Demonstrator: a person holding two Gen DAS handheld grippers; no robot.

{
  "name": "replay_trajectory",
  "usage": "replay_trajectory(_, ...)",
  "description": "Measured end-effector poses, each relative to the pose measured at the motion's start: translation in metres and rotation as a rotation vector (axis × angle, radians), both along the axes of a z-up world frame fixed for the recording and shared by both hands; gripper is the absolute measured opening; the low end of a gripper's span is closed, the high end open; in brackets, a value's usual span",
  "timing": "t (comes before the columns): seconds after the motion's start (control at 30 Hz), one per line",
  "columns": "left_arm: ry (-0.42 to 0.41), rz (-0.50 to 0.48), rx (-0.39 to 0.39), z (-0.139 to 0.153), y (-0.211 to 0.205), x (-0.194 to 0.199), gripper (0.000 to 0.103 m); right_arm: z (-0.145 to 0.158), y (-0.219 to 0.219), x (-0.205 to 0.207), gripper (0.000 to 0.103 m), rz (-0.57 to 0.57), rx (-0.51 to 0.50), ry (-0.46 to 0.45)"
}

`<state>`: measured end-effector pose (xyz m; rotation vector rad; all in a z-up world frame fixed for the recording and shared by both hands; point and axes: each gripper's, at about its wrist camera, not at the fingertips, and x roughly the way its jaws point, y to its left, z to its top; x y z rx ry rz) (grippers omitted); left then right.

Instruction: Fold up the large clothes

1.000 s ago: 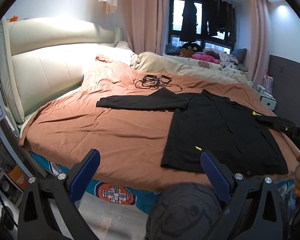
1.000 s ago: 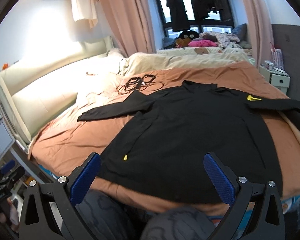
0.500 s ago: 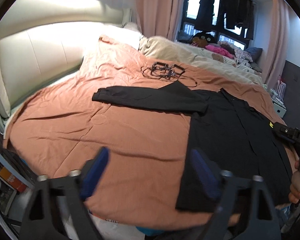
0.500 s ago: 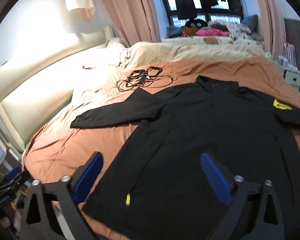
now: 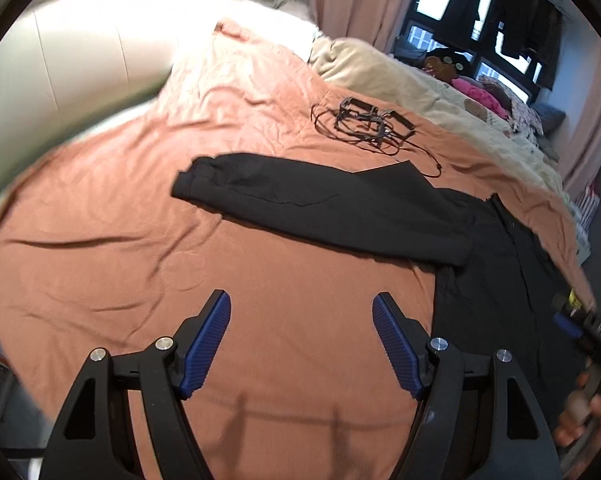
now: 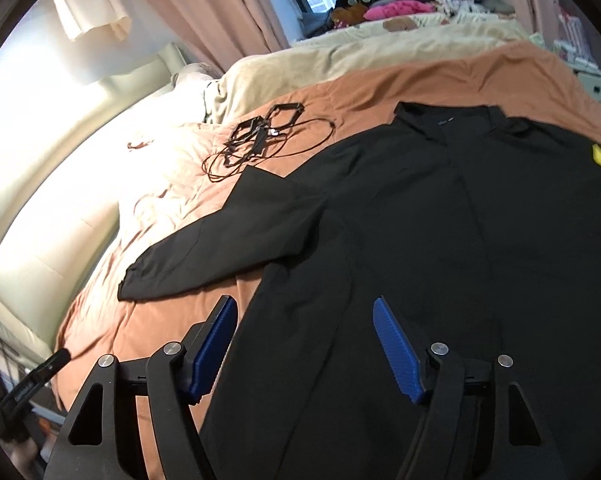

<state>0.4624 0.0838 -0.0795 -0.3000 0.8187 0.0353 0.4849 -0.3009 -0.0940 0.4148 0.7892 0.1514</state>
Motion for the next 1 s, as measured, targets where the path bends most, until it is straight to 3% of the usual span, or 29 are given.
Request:
replay_trajectory(0.17, 0.084, 0.052, -0.065, -0.023, 0.022, 0.052, 0.074, -0.026, 0.001, 0.044, 0.064, 0.014, 0.029, 0.047)
replay_trajectory(0.43, 0.17, 0.128, -0.071, -0.061, 0.045, 0.123, 0.074, -0.063, 0.011, 0.094, 0.058, 0.014, 0.02, 0.126)
replay_trajectory(0.63, 0.236, 0.192, -0.069, -0.095, 0.056, 0.172, 0.074, -0.081, 0.012, 0.118, 0.042, 0.021, 0.067, 0.16)
replay_trajectory(0.77, 0.234, 0.226, -0.069, -0.117, 0.064, 0.193, 0.056, -0.085, 0.005, 0.137, 0.038, 0.003, 0.124, 0.165)
replay_trajectory(0.87, 0.205, 0.23, -0.025, -0.109, 0.062, 0.201, 0.012, -0.084, -0.003, 0.145, 0.034, -0.014, 0.147, 0.156)
replay_trajectory(0.9, 0.191, 0.217, -0.03, -0.103, 0.061, 0.202, 0.007, -0.084, -0.006, 0.148, 0.029, -0.022, 0.153, 0.154)
replay_trajectory(1.0, 0.12, 0.205, -0.04, -0.08, 0.062, 0.201, 0.005, -0.087, -0.014, 0.157, 0.014, -0.028, 0.21, 0.152)
